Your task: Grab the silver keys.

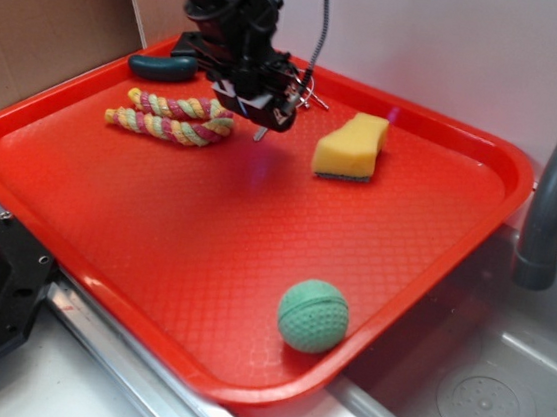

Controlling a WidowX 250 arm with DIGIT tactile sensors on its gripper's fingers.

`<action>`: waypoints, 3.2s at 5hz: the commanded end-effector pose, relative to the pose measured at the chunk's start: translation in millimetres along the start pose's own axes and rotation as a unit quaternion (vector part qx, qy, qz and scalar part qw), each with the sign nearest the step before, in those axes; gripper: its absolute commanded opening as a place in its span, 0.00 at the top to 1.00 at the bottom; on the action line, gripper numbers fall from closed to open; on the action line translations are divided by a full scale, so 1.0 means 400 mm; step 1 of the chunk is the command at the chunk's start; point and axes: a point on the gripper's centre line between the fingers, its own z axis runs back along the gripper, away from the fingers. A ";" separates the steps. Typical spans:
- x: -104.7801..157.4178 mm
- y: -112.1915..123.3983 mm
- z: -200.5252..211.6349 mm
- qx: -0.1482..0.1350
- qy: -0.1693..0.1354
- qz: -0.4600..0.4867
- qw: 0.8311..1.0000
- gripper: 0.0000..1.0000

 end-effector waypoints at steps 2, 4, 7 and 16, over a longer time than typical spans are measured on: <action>0.096 0.051 0.012 0.031 -0.043 -0.016 0.998 0.00; 0.144 0.088 -0.051 0.061 -0.043 -0.028 0.997 0.00; 0.160 0.107 -0.154 0.050 -0.040 -0.016 0.998 0.00; 0.039 0.007 0.025 -0.010 -0.081 -0.067 0.994 1.00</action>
